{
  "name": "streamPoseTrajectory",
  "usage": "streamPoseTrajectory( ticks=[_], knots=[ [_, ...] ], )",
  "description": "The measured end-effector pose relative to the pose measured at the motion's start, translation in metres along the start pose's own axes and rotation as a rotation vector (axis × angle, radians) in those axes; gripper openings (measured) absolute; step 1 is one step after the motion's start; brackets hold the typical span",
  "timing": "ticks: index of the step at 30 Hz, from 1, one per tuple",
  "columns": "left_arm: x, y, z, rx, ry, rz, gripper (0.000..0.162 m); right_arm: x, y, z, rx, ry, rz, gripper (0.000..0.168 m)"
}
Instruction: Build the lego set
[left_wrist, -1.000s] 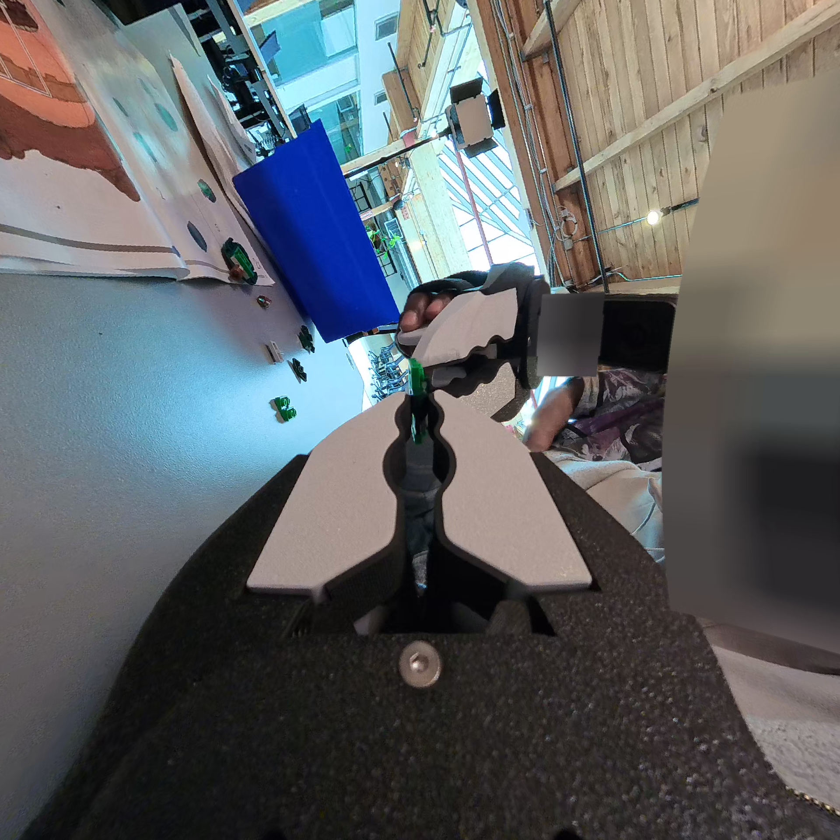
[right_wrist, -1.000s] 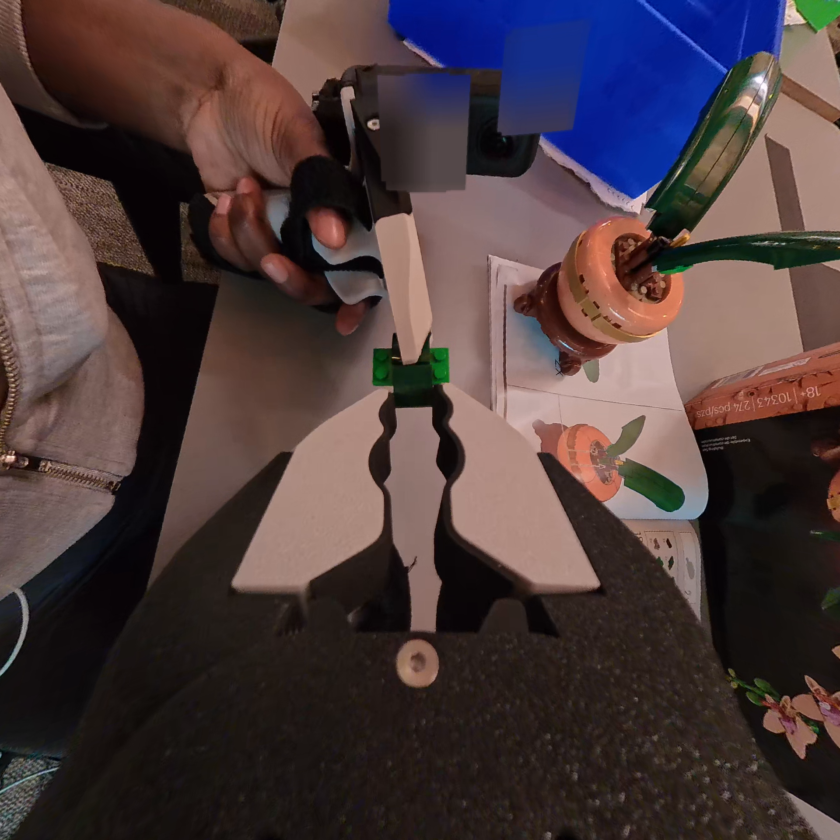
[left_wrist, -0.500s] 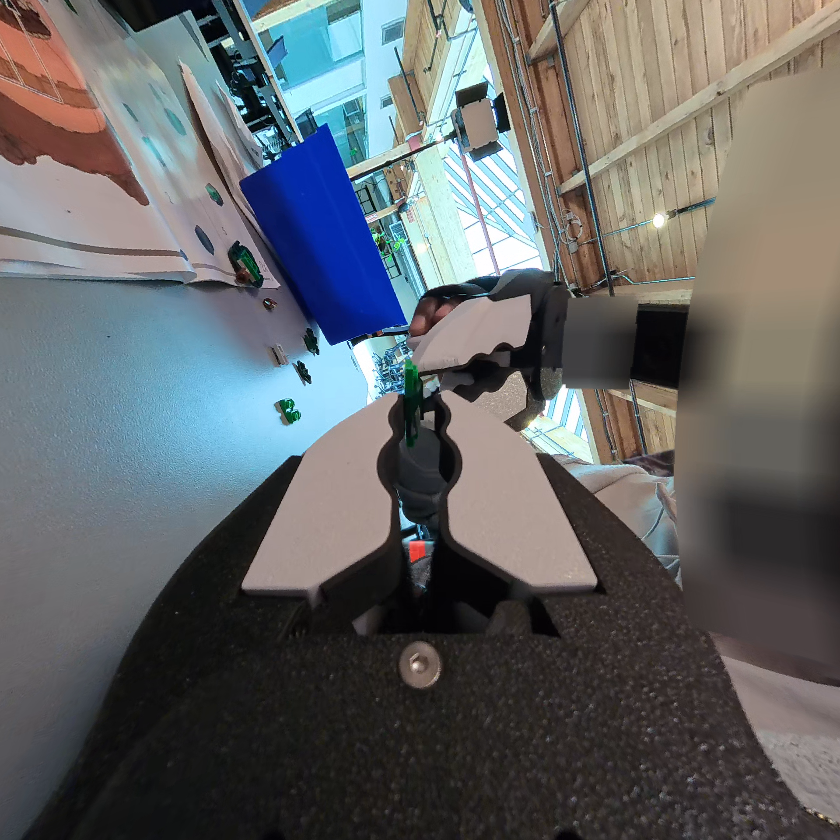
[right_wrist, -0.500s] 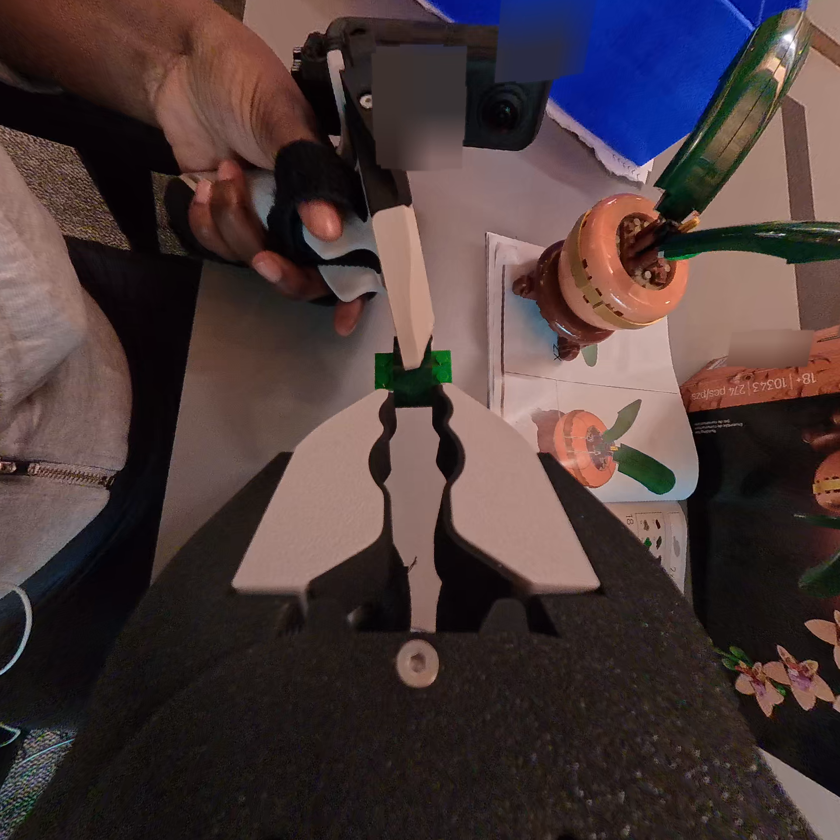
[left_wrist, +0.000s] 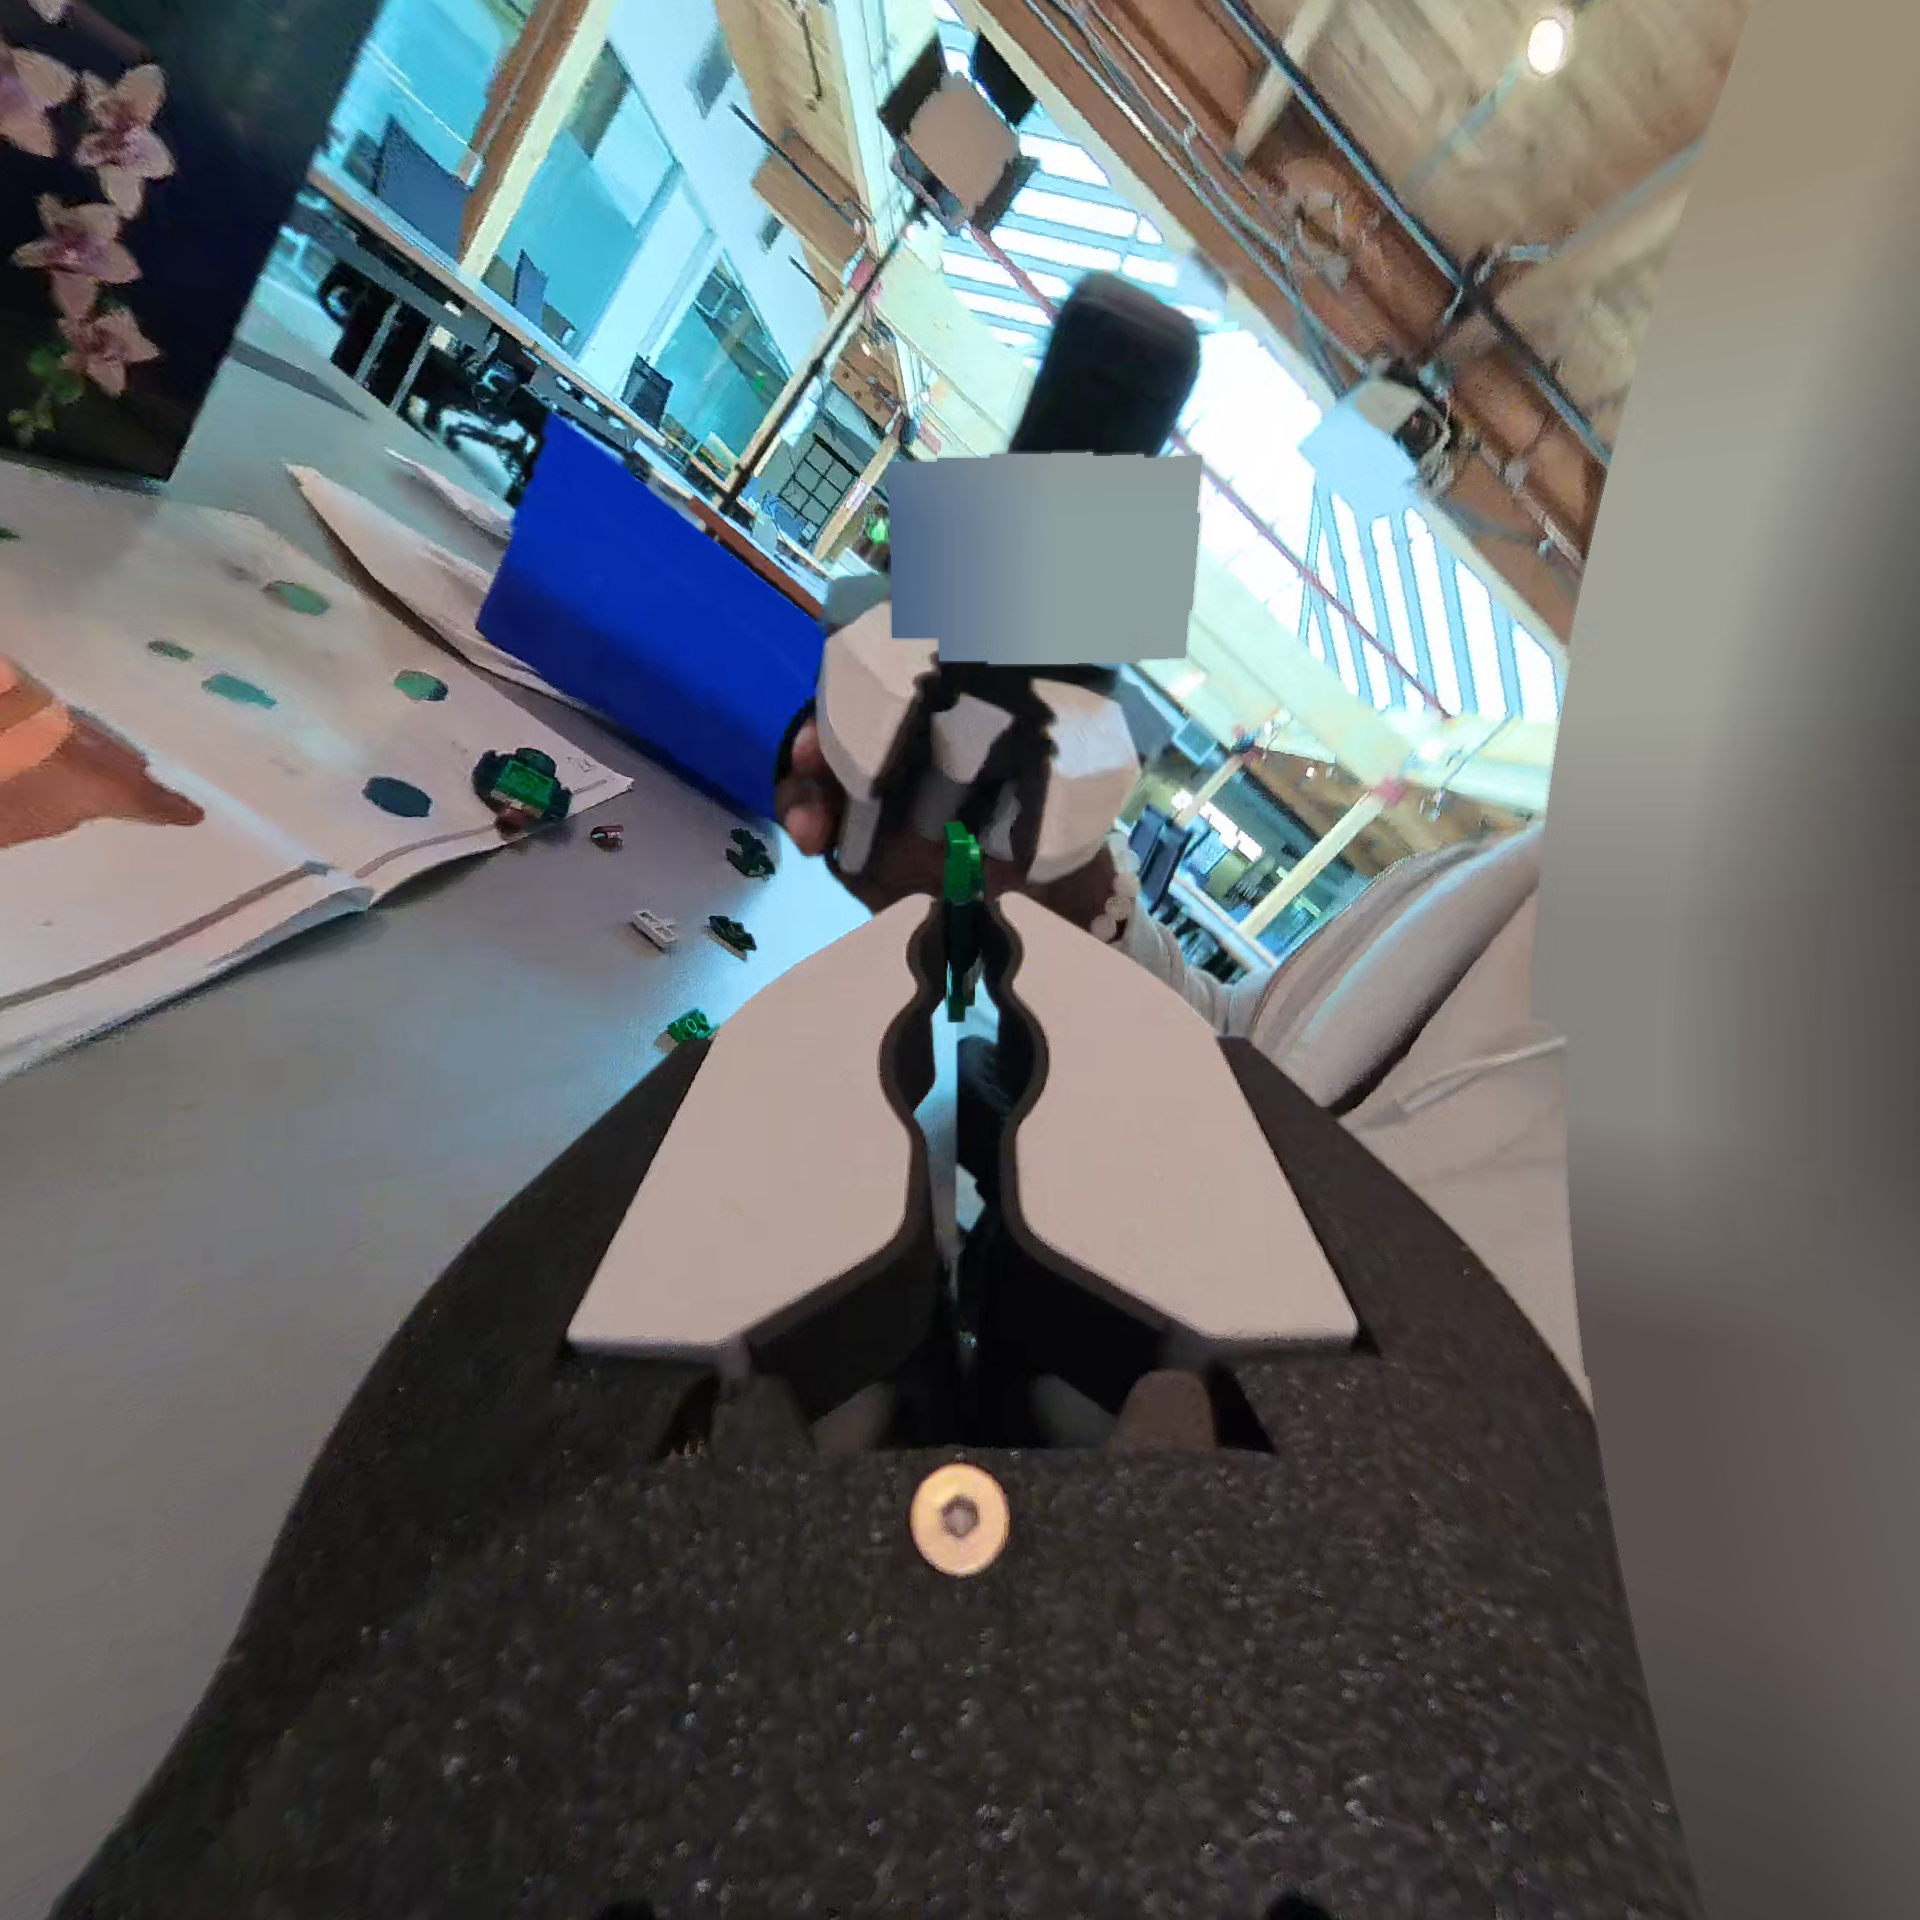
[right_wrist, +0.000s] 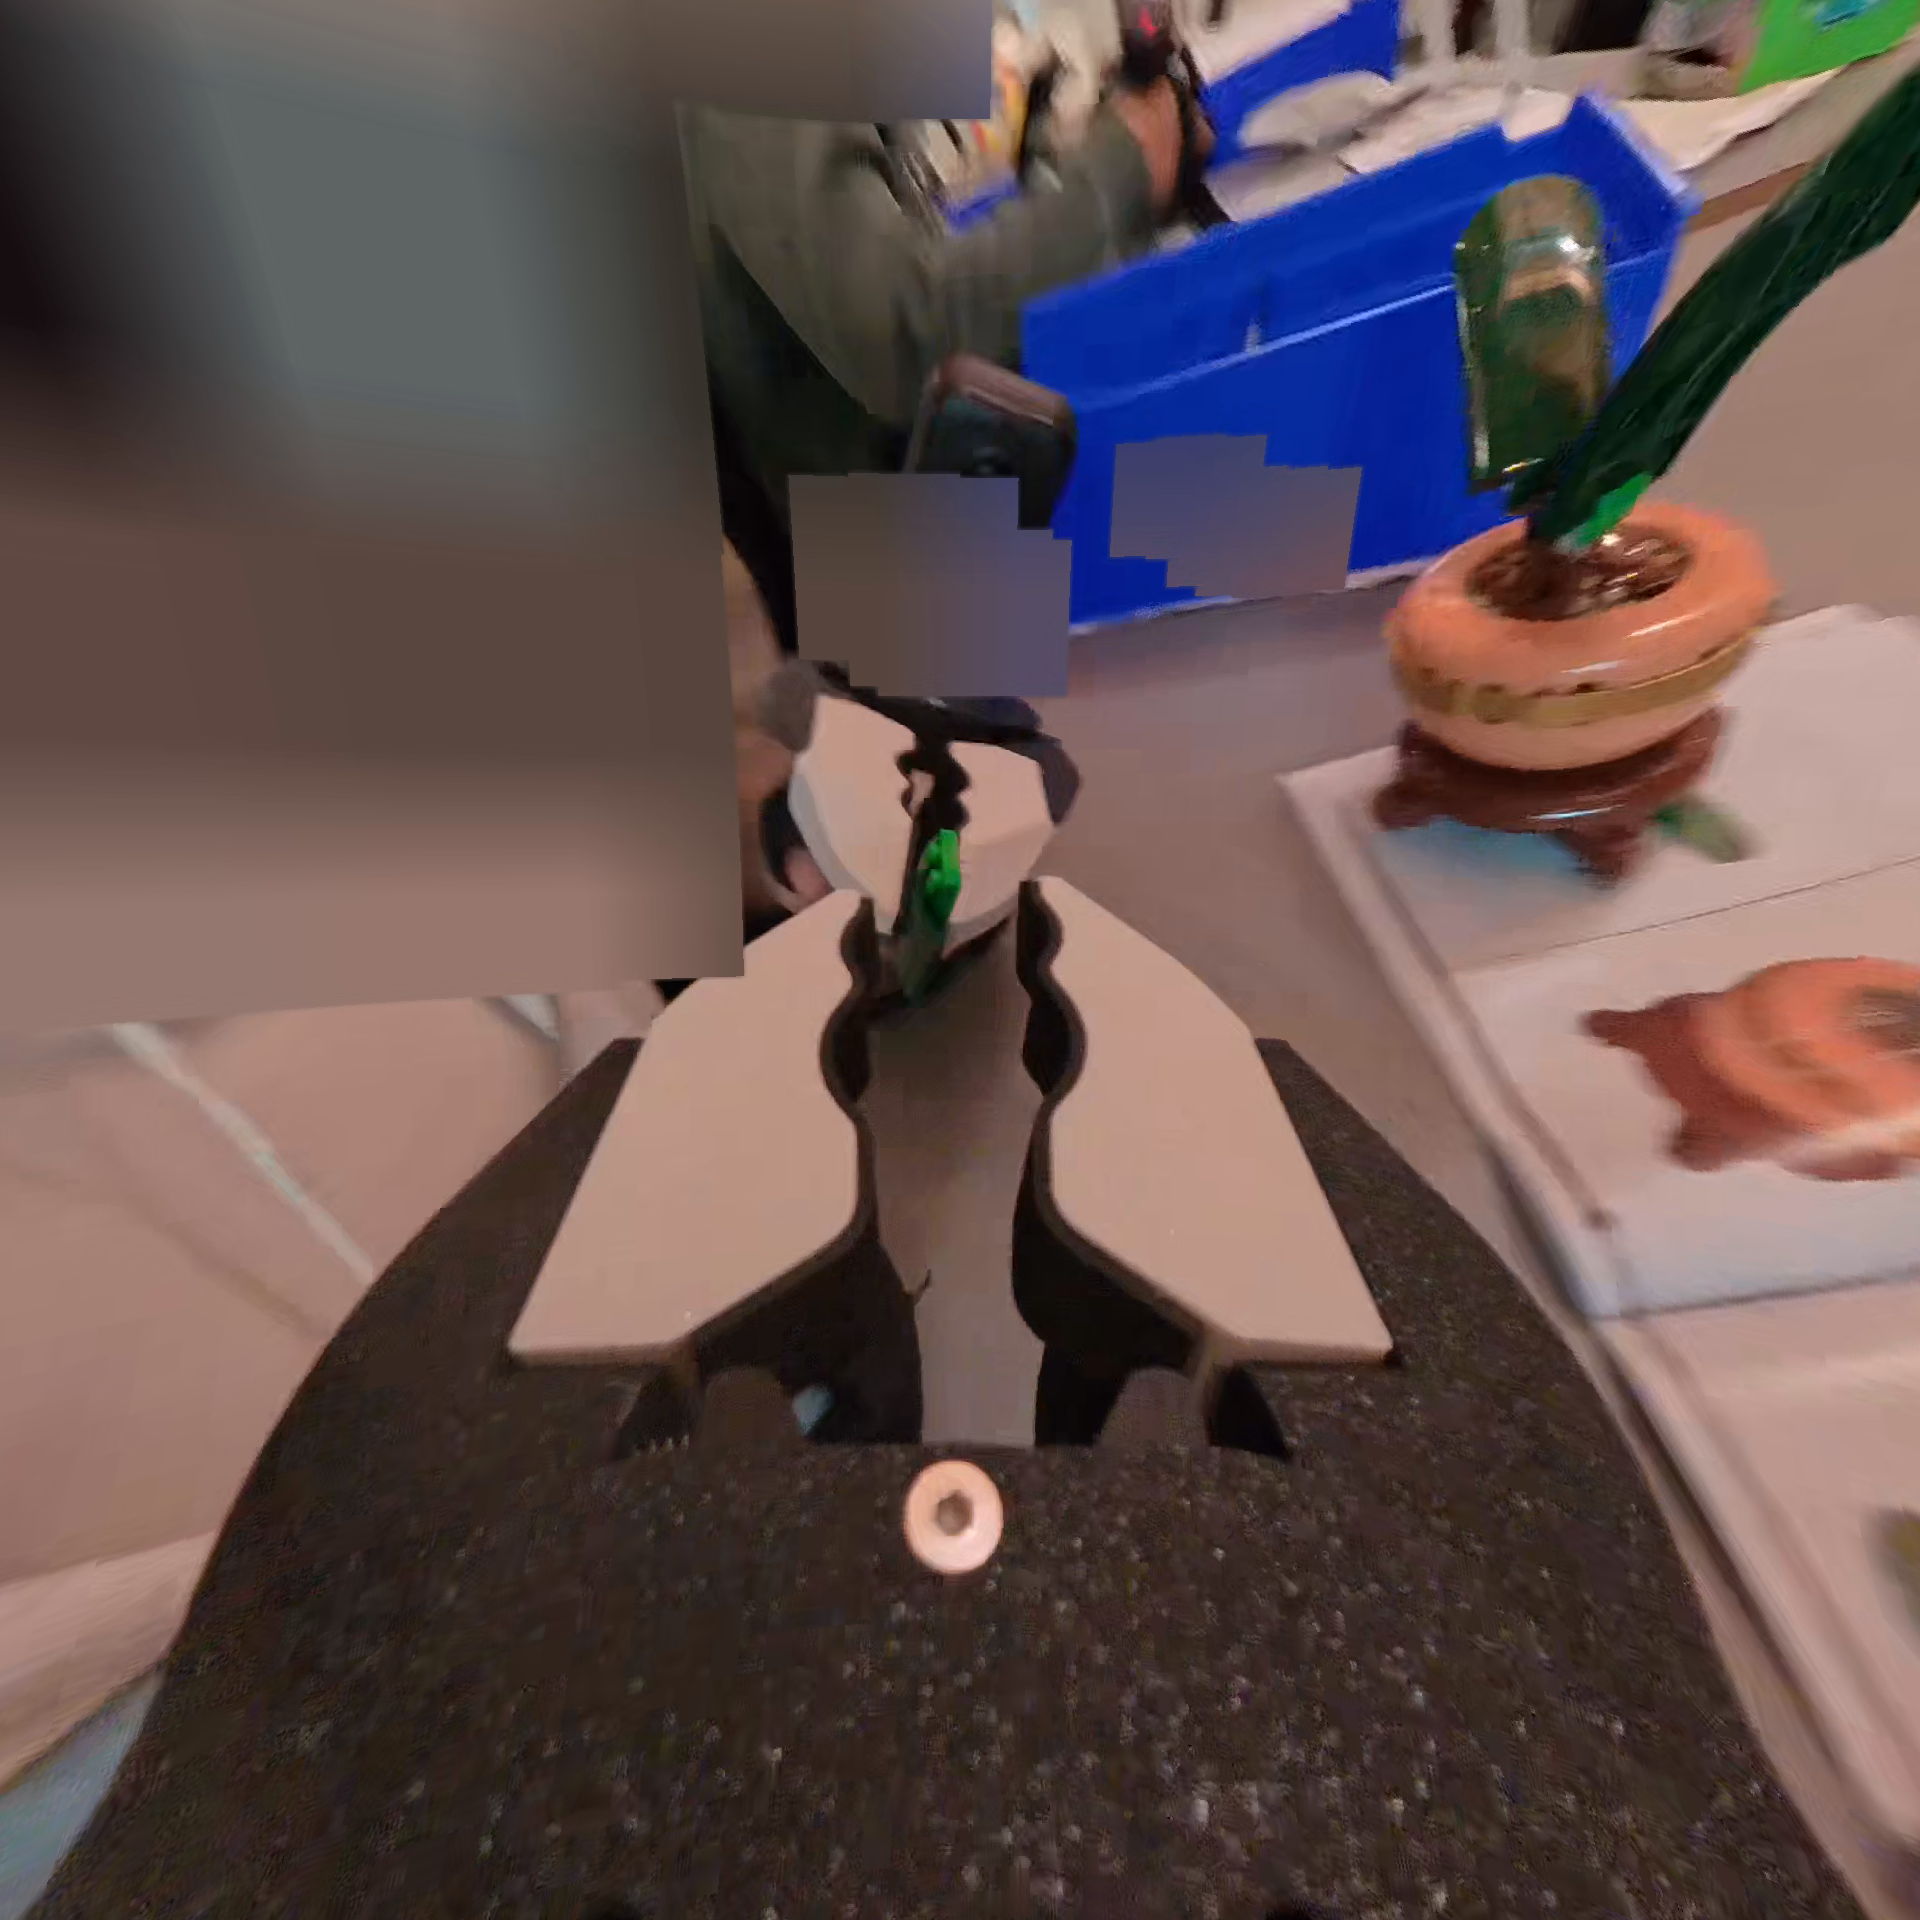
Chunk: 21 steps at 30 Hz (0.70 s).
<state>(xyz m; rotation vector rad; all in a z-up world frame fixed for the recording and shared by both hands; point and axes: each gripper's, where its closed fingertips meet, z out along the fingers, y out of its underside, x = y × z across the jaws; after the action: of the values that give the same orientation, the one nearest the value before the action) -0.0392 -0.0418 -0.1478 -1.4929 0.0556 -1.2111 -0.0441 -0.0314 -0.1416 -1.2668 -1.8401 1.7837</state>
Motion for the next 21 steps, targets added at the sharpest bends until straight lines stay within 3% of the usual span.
streamPoseTrajectory(
  ticks=[8,16,19,21],
  knots=[
    [0.011,0.008,0.007,-0.069,0.031,0.087,0.005,-0.015,0.012,0.005,0.077,-0.125,0.046,0.007],
    [0.014,0.013,0.011,-0.133,0.027,0.148,0.006,-0.021,0.015,-0.001,0.166,-0.142,0.04,0.004],
    [0.019,0.02,0.013,-0.198,0.053,0.164,0.021,-0.021,0.013,-0.004,0.206,-0.152,0.074,0.004],
    [0.016,0.021,0.014,-0.198,0.024,0.202,0.011,-0.023,0.011,-0.005,0.23,-0.174,0.101,0.003]
  ],
)
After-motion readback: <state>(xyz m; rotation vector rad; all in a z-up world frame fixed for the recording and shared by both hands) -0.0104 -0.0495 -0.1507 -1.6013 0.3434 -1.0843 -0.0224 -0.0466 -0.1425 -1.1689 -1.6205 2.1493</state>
